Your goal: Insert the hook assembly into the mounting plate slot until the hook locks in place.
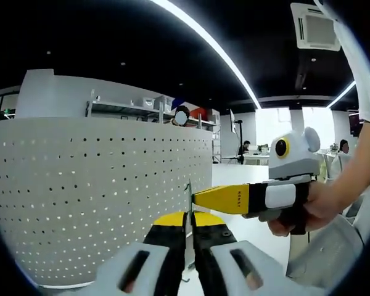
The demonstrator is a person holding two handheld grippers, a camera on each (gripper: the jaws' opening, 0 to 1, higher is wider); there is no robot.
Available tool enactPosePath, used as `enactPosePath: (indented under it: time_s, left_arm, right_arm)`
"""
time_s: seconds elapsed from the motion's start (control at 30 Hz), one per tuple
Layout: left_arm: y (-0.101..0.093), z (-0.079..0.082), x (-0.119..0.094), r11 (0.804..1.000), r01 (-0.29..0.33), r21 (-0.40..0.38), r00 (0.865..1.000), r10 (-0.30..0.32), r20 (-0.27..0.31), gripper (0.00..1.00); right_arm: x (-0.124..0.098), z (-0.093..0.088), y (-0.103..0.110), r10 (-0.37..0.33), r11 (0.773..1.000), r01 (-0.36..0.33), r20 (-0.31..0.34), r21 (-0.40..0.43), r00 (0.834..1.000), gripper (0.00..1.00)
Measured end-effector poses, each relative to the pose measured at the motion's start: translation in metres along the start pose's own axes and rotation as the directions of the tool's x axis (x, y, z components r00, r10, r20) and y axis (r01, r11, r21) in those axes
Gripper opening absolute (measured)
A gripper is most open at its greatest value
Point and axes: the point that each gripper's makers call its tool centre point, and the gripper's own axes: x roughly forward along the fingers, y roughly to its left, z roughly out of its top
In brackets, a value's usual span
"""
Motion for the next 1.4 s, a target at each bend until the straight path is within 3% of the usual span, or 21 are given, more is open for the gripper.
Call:
enactPosePath:
  time_s: [0.77,1.2,1.33,1.4]
  left_arm:
    - [-0.0009,-0.0020,-0.0004,1.000,-0.006,-0.018,1.000,0.006,-0.003,0.02]
    - [-0.0014,0.0000,-0.0001,1.000,-0.026,0.015,1.000,0.026,0.010,0.04]
    - [0.0004,-0.0017,-0.0010,0.999,-0.034,0.014,0.999,0.034,-0.001,0.05]
    - [0.0021,-0.0030,-0.0011,0.999,-0.039,0.015,0.999,0.039,-0.008,0.11]
  right_arm:
    - [-0.0012,-0.0018,0.0007,-0.022,1.000,0.022,-0.002,0.007,1.000,0.00]
    - [-0.0021,0.0000,0.0015,-0.019,1.000,0.019,0.000,0.013,1.000,0.00]
    - [-0.0012,-0.0009,0.0019,-0.015,1.000,0.015,-0.003,0.019,1.000,0.00]
    - [-0.0009,-0.0013,0.0023,-0.013,1.000,0.014,-0.005,0.019,1.000,0.00]
